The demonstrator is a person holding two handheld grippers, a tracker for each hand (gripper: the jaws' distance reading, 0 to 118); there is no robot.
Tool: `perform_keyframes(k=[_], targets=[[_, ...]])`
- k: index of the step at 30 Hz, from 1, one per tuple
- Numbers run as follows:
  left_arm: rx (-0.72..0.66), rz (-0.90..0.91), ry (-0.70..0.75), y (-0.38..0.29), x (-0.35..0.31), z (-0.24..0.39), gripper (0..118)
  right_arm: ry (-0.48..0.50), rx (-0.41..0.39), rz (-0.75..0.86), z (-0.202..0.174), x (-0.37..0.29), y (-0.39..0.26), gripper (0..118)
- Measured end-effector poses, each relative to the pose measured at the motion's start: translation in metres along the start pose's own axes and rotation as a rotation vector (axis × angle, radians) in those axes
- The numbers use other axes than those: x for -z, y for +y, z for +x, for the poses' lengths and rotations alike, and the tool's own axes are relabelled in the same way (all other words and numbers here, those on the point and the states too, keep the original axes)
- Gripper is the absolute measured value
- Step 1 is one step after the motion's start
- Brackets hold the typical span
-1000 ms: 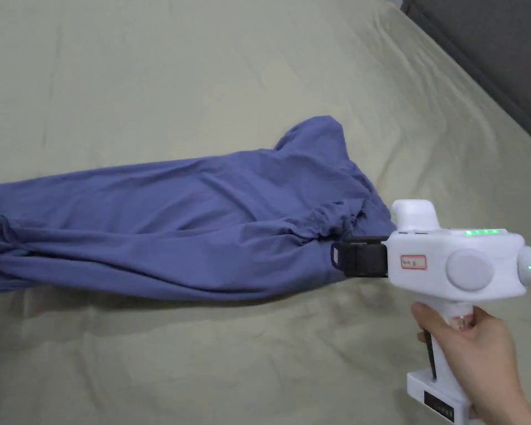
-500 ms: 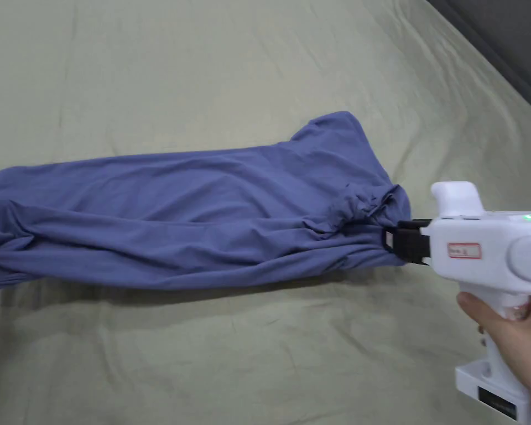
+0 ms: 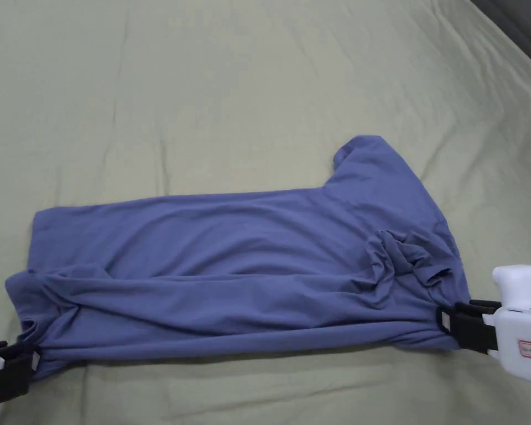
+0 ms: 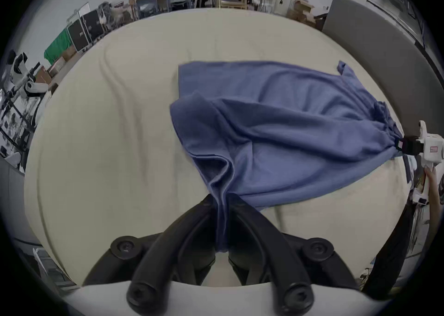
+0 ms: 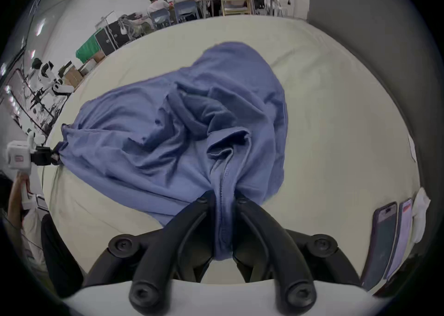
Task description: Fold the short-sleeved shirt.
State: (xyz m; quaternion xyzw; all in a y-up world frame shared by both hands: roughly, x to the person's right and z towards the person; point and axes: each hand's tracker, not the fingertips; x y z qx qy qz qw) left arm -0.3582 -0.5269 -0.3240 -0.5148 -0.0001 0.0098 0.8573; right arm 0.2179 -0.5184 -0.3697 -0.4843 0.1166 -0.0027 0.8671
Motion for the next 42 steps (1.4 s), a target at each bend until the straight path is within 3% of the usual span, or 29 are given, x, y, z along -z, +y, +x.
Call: perform_keyframes(k=[3,4,5,6,7,10,13,14,15,16,17,18,20,22,25,30,31,32,33,34,38,41,42], targets=[[-0.035,-0.007,0.004,0.006,0.008,-0.002,9,-0.015,-0.015,-0.013,-0.003,0.008,0.002,16],[-0.070,-0.029,0.010,0.013,0.004,0.001,42,-0.032,-0.017,-0.028,-0.004,0.008,0.004,41],[-0.074,-0.035,0.043,0.017,-0.002,0.007,81,-0.056,-0.024,-0.050,-0.006,0.008,0.005,81],[-0.063,-0.043,0.072,0.015,-0.004,0.006,96,-0.085,-0.055,-0.048,-0.009,0.007,0.004,111],[-0.047,-0.019,0.064,0.012,-0.010,0.006,96,-0.100,-0.078,-0.039,-0.011,0.003,0.002,118],[-0.057,0.006,0.070,0.008,-0.037,0.002,96,-0.084,-0.043,0.015,-0.016,-0.023,0.008,118],[-0.054,0.146,0.071,0.009,-0.084,0.005,96,-0.045,-0.027,0.135,-0.026,-0.059,0.015,118],[-0.056,0.191,0.061,0.010,-0.107,0.008,95,-0.063,-0.037,0.197,-0.034,-0.077,0.018,114],[-0.072,0.247,0.048,0.009,-0.127,0.011,88,-0.071,-0.056,0.251,-0.042,-0.094,0.018,102],[-0.074,0.320,0.019,0.005,-0.150,0.015,53,-0.074,-0.070,0.298,-0.048,-0.109,0.018,59],[-0.083,0.411,0.015,0.000,-0.173,0.020,12,-0.072,-0.080,0.346,-0.055,-0.124,0.016,12],[-0.102,0.504,0.044,-0.006,-0.188,0.026,0,-0.063,-0.086,0.364,-0.059,-0.131,0.014,3],[-0.190,0.634,0.133,-0.015,-0.208,0.033,0,-0.081,-0.076,0.432,-0.067,-0.143,0.003,3],[-0.177,0.542,0.059,-0.008,-0.213,0.034,0,-0.058,-0.090,0.391,-0.071,-0.145,0.003,3],[-0.118,0.558,0.069,0.011,-0.210,0.039,0,-0.061,-0.105,0.383,-0.072,-0.140,0.004,3],[-0.100,0.487,0.001,0.099,-0.157,0.028,0,-0.028,-0.097,0.370,-0.067,-0.127,0.017,3],[-0.125,0.463,-0.026,0.117,-0.140,0.023,9,-0.024,-0.098,0.367,-0.067,-0.125,0.020,3],[-0.147,0.398,-0.066,0.142,-0.110,0.011,43,-0.023,-0.102,0.368,-0.068,-0.123,0.024,3],[-0.158,0.298,-0.079,0.164,-0.077,0.005,87,-0.017,-0.108,0.359,-0.069,-0.119,0.028,3],[-0.144,0.230,-0.064,0.178,-0.048,0.002,105,-0.016,-0.111,0.354,-0.069,-0.116,0.031,3],[-0.074,-0.017,0.107,0.215,0.068,-0.008,105,-0.027,-0.121,0.323,-0.064,-0.098,0.039,3],[-0.082,-0.085,0.100,0.215,0.109,-0.013,103,-0.041,-0.126,0.291,-0.060,-0.084,0.041,3],[-0.088,-0.089,0.091,0.215,0.115,-0.015,97,-0.044,-0.125,0.278,-0.059,-0.079,0.041,3]])
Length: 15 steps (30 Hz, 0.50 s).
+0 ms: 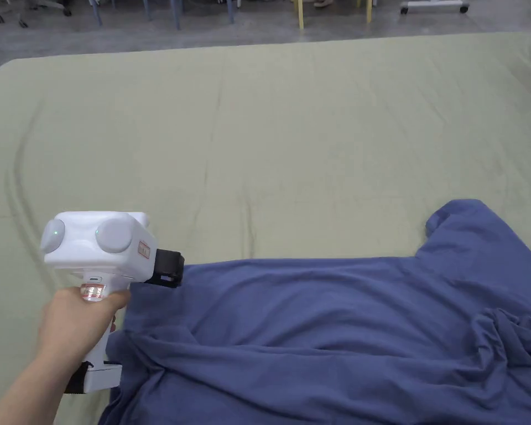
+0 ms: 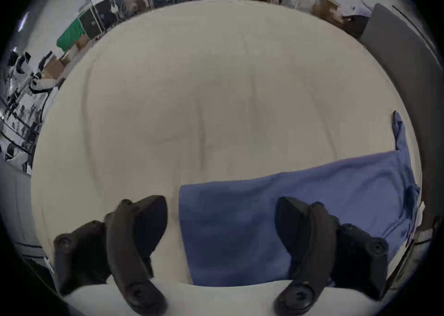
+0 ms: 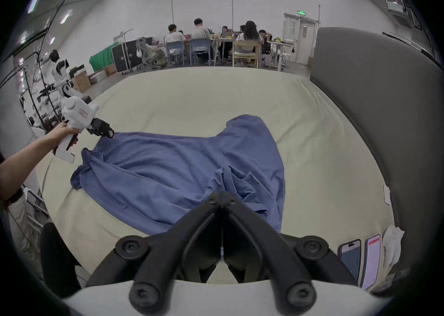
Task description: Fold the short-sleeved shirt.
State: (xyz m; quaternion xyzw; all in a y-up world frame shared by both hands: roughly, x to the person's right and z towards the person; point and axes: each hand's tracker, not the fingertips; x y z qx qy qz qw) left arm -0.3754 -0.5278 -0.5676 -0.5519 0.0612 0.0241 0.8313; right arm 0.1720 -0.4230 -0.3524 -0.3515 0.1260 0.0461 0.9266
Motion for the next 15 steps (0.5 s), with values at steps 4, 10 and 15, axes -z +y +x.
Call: perform_keyframes(k=[4,10,15], targets=[[0.021,0.019,-0.017,-0.005,0.004,-0.003,48,0.001,-0.015,-0.040,-0.001,0.016,-0.005,3],[0.147,0.119,-0.038,-0.010,-0.055,0.013,1,0.027,-0.011,-0.062,-0.003,0.031,0.001,3],[0.205,0.250,-0.046,-0.026,-0.116,0.027,1,0.061,-0.039,-0.031,0.013,0.055,0.052,3]])
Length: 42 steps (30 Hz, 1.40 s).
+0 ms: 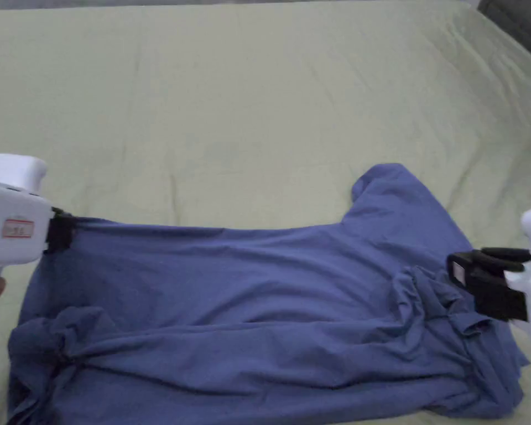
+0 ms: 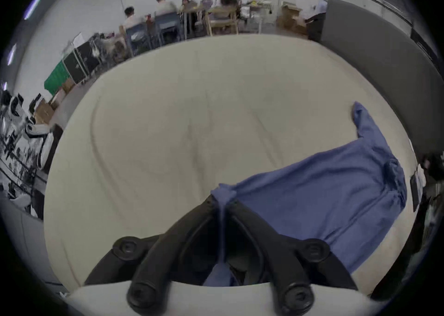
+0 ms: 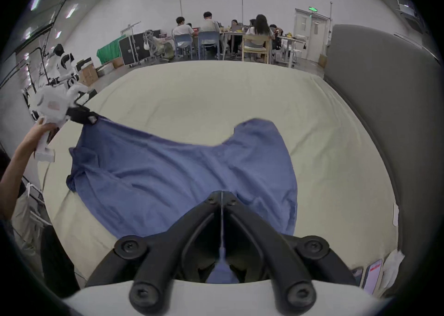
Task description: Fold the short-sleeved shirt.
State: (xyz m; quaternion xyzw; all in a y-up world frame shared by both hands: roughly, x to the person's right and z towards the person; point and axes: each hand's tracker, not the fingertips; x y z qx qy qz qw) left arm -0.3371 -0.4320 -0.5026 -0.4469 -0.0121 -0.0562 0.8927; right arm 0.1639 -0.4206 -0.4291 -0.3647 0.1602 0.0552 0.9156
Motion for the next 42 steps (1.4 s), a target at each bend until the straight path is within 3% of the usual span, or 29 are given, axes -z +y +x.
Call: perform_keyframes(k=[1,2,3,4,9,12,13,14,15,16,17,19,22,29,32,38,42], targets=[[-0.011,0.011,-0.017,0.000,-0.008,0.000,1,0.007,0.005,-0.026,0.007,0.012,0.017,16],[-0.054,0.010,-0.067,-0.001,-0.013,-0.002,1,0.006,-0.001,-0.058,0.013,0.024,0.031,53],[-0.120,0.010,-0.137,-0.002,-0.013,-0.007,1,-0.005,-0.004,-0.055,0.021,0.044,0.043,102],[-0.178,0.010,-0.208,-0.004,-0.013,-0.011,1,-0.004,0.012,-0.083,0.033,0.062,0.050,118],[-0.161,0.003,-0.119,-0.007,-0.018,-0.006,1,-0.081,0.205,-0.247,0.104,0.173,0.067,118],[-0.204,-0.020,-0.138,-0.003,-0.012,-0.010,1,-0.157,0.296,-0.371,0.127,0.222,0.065,115],[-0.219,-0.019,-0.144,-0.003,-0.010,-0.011,1,-0.182,0.300,-0.382,0.131,0.233,0.061,96],[-0.229,-0.022,-0.148,-0.002,-0.009,-0.011,1,-0.183,0.283,-0.393,0.127,0.237,0.062,63],[-0.229,-0.026,-0.146,-0.001,-0.007,-0.012,1,-0.172,0.253,-0.414,0.126,0.241,0.060,39],[-0.227,-0.031,-0.146,0.000,-0.005,-0.012,1,-0.158,0.252,-0.389,0.122,0.237,0.058,32],[-0.224,-0.033,-0.142,0.000,-0.004,-0.011,1,-0.183,0.225,-0.345,0.119,0.231,0.060,6],[-0.224,-0.036,-0.137,0.001,0.005,-0.021,1,-0.116,0.217,-0.327,0.110,0.213,0.063,4],[-0.233,-0.032,-0.141,0.000,-0.003,-0.028,1,-0.155,0.145,-0.248,0.101,0.189,0.065,4],[-0.202,0.013,-0.100,-0.037,-0.060,-0.027,1,-0.099,0.094,-0.017,0.079,0.072,0.052,4],[-0.183,-0.007,-0.085,-0.067,-0.076,-0.023,1,-0.079,0.086,0.008,0.068,0.022,0.023,4],[-0.107,-0.173,-0.046,-0.131,-0.070,-0.006,1,-0.053,0.072,-0.093,0.038,-0.032,-0.068,4],[-0.052,-0.292,-0.015,-0.155,-0.028,-0.003,1,-0.039,0.113,-0.232,0.042,-0.013,-0.109,4]])
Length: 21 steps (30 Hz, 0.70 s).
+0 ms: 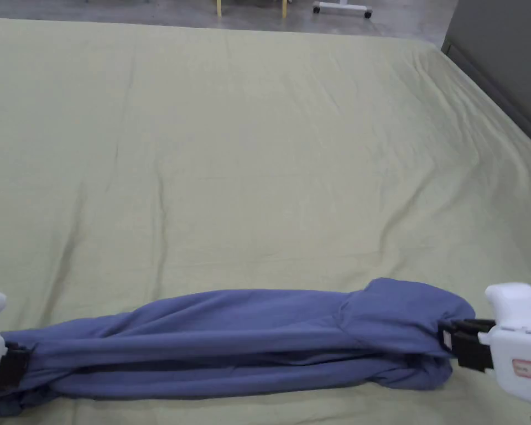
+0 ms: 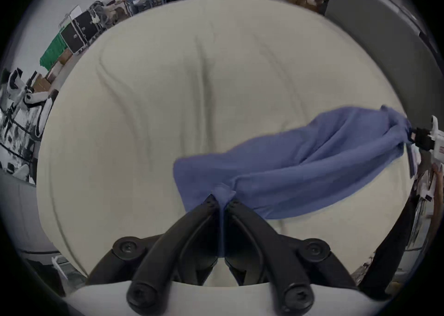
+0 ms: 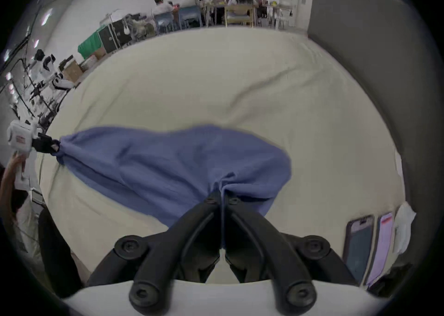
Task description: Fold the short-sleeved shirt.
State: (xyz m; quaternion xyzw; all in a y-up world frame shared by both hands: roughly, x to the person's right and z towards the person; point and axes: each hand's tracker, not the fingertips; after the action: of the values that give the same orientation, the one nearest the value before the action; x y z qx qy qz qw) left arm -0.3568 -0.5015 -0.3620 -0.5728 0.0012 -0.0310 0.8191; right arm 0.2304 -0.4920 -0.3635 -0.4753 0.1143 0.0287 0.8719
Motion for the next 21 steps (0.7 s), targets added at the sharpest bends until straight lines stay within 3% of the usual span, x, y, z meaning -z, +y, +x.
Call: perform_keyframes(k=[7,8,9,10,11,15,18,21], targets=[[0.028,0.003,0.058,0.005,-0.007,0.026,1,-0.008,0.007,-0.030,-0.011,0.014,0.001,4],[0.010,0.019,0.051,0.006,-0.009,0.024,13,0.003,0.020,-0.025,-0.007,0.012,0.003,12],[-0.036,0.041,0.025,0.006,-0.013,0.021,43,0.023,0.039,-0.023,-0.007,0.008,0.005,38],[-0.066,0.052,0.014,0.005,-0.018,0.018,82,0.030,0.056,-0.026,-0.010,0.003,0.006,83],[-0.069,0.072,0.012,0.002,-0.025,0.016,86,0.026,0.055,-0.027,-0.014,-0.005,0.007,118],[-0.072,0.201,0.057,-0.016,-0.076,0.013,86,-0.055,0.021,0.157,-0.039,-0.057,0.012,118],[-0.110,0.397,0.103,-0.027,-0.137,0.014,87,-0.053,0.052,0.309,-0.058,-0.101,0.020,118],[-0.169,0.634,0.113,-0.046,-0.196,0.020,92,-0.065,0.026,0.430,-0.074,-0.134,0.024,118]])
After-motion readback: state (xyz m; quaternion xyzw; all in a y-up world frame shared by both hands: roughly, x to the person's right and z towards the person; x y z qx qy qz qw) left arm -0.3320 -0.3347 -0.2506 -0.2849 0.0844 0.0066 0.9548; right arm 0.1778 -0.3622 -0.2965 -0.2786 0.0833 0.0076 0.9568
